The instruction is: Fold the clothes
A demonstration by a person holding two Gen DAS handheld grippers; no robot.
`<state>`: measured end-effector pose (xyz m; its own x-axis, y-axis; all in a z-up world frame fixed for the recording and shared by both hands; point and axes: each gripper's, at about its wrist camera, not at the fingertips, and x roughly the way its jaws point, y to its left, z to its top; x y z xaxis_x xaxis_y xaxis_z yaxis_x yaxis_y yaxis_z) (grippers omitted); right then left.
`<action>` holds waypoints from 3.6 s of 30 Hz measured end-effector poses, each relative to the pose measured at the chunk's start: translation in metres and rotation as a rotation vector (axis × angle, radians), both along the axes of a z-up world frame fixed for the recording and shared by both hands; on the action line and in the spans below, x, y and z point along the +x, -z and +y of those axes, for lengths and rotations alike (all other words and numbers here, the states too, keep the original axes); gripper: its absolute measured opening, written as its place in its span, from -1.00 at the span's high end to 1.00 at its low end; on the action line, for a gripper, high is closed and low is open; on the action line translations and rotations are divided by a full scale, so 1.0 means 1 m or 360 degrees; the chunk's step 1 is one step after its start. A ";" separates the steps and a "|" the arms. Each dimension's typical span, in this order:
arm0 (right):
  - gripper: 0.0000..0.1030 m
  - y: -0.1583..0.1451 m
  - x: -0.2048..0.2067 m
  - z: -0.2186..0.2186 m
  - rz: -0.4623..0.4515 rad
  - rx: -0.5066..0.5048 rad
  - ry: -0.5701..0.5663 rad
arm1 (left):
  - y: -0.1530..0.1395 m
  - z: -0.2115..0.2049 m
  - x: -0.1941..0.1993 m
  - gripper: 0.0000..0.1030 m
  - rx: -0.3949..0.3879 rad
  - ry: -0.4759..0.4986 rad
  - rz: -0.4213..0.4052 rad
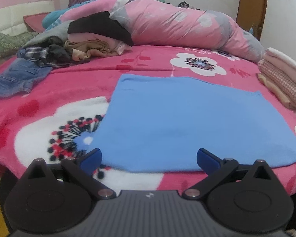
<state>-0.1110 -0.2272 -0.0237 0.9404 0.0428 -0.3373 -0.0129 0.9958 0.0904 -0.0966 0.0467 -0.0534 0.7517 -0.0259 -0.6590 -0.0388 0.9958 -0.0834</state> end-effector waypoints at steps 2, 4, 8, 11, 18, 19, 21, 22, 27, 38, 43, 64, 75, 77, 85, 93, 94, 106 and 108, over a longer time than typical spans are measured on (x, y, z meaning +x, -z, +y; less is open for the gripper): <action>-0.97 0.000 -0.002 -0.001 0.0000 0.0031 -0.0041 | 0.000 -0.001 0.002 -1.00 -0.0024 0.0007 -0.0005; -0.97 0.000 -0.002 -0.001 0.0014 0.0031 -0.0040 | -0.001 -0.003 0.005 -1.00 -0.0010 0.0002 -0.0016; -0.97 0.000 0.001 -0.002 0.0056 0.0038 -0.0010 | -0.007 -0.007 0.012 -1.00 0.0065 -0.0009 -0.0044; -0.97 0.000 0.004 -0.004 0.0081 0.0056 -0.0011 | -0.013 -0.008 0.017 -1.00 0.0081 -0.0014 -0.0090; -0.97 0.005 0.009 -0.010 0.0155 0.0107 0.0017 | -0.014 -0.015 0.028 -1.00 0.0092 0.0003 -0.0083; -0.97 0.006 0.010 -0.012 0.0168 0.0120 0.0027 | -0.013 -0.017 0.030 -1.00 0.0103 -0.0005 -0.0078; -0.97 0.008 0.011 -0.015 0.0188 0.0138 0.0048 | -0.011 -0.018 0.031 -1.00 0.0112 -0.0005 -0.0070; -0.97 0.008 0.012 -0.017 0.0196 0.0147 0.0058 | -0.011 -0.019 0.032 -1.00 0.0115 -0.0006 -0.0065; -0.97 0.012 0.015 -0.023 0.0225 0.0184 0.0089 | -0.004 -0.018 0.037 -1.00 0.0149 -0.0046 -0.0007; -0.97 0.005 0.035 -0.011 0.0217 -0.0040 -0.0018 | 0.015 -0.028 0.061 -1.00 0.0170 -0.0075 0.0153; -0.84 0.008 0.047 -0.005 0.0210 -0.0073 -0.0053 | 0.027 -0.032 0.069 -1.00 0.0199 -0.0085 0.0227; 0.39 0.021 0.042 -0.013 0.0304 -0.0042 -0.0118 | 0.032 -0.031 0.066 -1.00 0.0202 -0.0108 0.0231; 0.40 0.047 0.047 -0.017 0.0345 -0.0006 -0.0078 | 0.032 -0.031 0.064 -1.00 0.0218 -0.0105 0.0229; 0.39 0.047 0.046 -0.017 0.0345 -0.0004 -0.0070 | 0.032 -0.032 0.064 -1.00 0.0220 -0.0105 0.0228; 0.39 0.048 0.046 -0.016 0.0345 -0.0003 -0.0060 | 0.032 -0.031 0.063 -1.00 0.0228 -0.0099 0.0218; 0.38 0.049 0.046 -0.014 0.0342 -0.0014 -0.0050 | 0.039 -0.024 0.055 -1.00 0.0174 -0.0045 0.0126; 0.37 0.049 0.046 -0.014 0.0340 -0.0012 -0.0046 | 0.040 -0.023 0.054 -1.00 0.0162 -0.0038 0.0110; 0.31 0.052 0.045 -0.009 0.0302 -0.0074 -0.0035 | 0.050 -0.009 0.041 -1.00 0.0064 0.0019 -0.0070; 0.30 0.052 0.045 -0.009 0.0302 -0.0075 -0.0035 | 0.050 -0.001 0.038 -1.00 0.0030 0.0043 -0.0093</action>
